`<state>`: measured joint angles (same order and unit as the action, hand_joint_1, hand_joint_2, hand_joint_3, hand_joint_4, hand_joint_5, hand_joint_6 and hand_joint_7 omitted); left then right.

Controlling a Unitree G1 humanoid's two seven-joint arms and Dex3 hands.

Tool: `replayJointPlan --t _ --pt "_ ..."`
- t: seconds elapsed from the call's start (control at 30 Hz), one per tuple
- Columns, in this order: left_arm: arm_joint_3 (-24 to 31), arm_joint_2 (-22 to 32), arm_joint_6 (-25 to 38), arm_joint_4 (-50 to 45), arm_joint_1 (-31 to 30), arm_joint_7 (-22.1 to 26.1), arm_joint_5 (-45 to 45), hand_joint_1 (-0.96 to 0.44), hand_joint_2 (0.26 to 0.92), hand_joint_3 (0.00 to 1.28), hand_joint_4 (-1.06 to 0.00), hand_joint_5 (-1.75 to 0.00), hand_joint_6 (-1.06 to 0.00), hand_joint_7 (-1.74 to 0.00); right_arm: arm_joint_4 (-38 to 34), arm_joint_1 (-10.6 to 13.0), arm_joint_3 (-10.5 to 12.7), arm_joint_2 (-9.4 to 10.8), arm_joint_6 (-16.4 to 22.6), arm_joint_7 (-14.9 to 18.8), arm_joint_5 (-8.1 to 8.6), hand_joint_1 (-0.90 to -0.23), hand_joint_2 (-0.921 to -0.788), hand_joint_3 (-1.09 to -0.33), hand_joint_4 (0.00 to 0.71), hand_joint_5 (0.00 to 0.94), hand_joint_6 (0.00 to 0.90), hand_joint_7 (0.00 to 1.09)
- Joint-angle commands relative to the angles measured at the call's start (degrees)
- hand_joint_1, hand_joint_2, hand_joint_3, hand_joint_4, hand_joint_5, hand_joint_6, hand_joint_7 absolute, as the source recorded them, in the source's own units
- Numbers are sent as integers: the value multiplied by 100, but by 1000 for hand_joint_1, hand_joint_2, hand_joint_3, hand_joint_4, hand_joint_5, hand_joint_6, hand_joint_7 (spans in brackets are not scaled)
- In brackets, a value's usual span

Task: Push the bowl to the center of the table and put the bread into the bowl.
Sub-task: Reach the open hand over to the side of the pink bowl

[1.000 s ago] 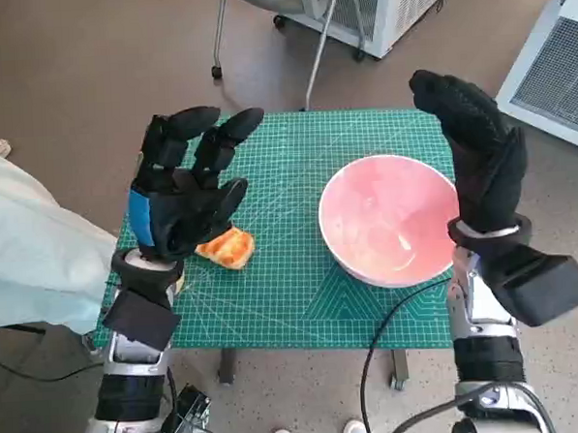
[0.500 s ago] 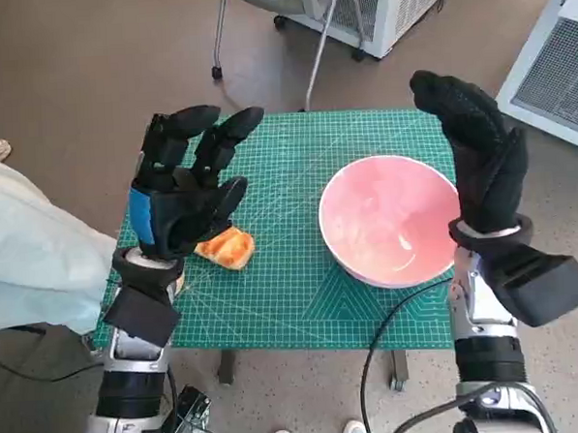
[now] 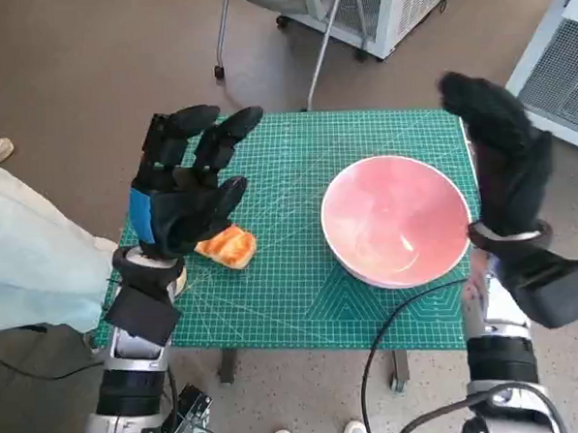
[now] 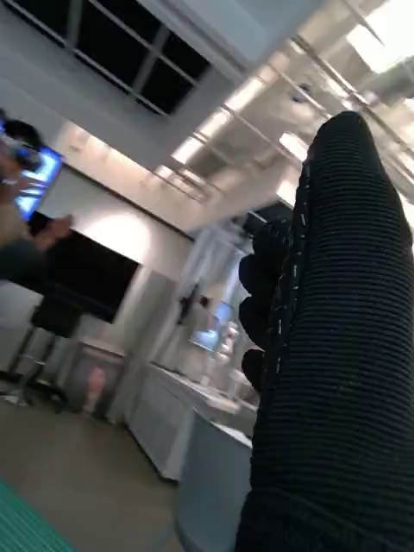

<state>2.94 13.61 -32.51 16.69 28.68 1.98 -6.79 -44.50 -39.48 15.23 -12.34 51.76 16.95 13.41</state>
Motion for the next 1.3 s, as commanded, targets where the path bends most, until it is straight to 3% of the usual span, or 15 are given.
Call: replayJointPlan --t 0.03,0.2,0.37,0.47,0.57,0.7,0.8,0.93,1.03,1.3 --pt "56 63 -86 119 61 -57 -26 -52 921 306 -318 -509 -216 -820 -896 86 352 -225 184 -218 57 -438 -918 -555 498 4 311 689" --pt "74 56 -84 176 60 -63 3 -39 921 306 -291 -492 -185 -790 -1617 100 551 -371 308 -486 -26 -397 -921 -553 499 1 331 633" --pt "85 55 -71 205 55 -102 -24 -30 921 304 -277 -458 -172 -765 -2096 138 677 -395 259 -773 -48 -348 -921 -552 485 0 310 614" --pt "86 80 -47 248 55 -203 -154 -32 921 297 -300 -378 -168 -725 -2422 153 721 -334 -73 -1113 -76 -326 -921 -562 476 0 296 611" --pt "83 120 -31 292 57 -316 -304 -61 921 281 -310 -356 -157 -708 -2707 124 729 -227 -471 -1447 -122 -370 -905 -607 459 0 309 575" --pt "82 141 -19 284 45 -370 -378 -83 921 271 -318 -341 -153 -699 -2824 73 741 -101 -811 -1570 -91 -390 -896 -630 458 3 327 545" --pt "83 174 5 251 25 -392 -415 -90 921 266 -323 -334 -153 -697 -2874 0 794 26 -1049 -1530 -2 -380 -895 -630 460 4 337 535" --pt "93 226 41 179 -5 -413 -459 -95 921 261 -327 -326 -152 -695 -2907 -129 967 213 -1370 -1288 234 -387 -913 -595 442 1 343 539" --pt "105 263 75 124 -23 -410 -465 -103 921 257 -328 -320 -152 -696 -2917 -220 1101 330 -1585 -1120 391 -388 -918 -585 405 0 329 564" --pt "154 339 261 -190 -160 -345 -409 -107 921 256 -319 -315 -137 -739 -2971 -523 1397 672 -1985 -816 737 -377 -921 -580 384 2 273 639"
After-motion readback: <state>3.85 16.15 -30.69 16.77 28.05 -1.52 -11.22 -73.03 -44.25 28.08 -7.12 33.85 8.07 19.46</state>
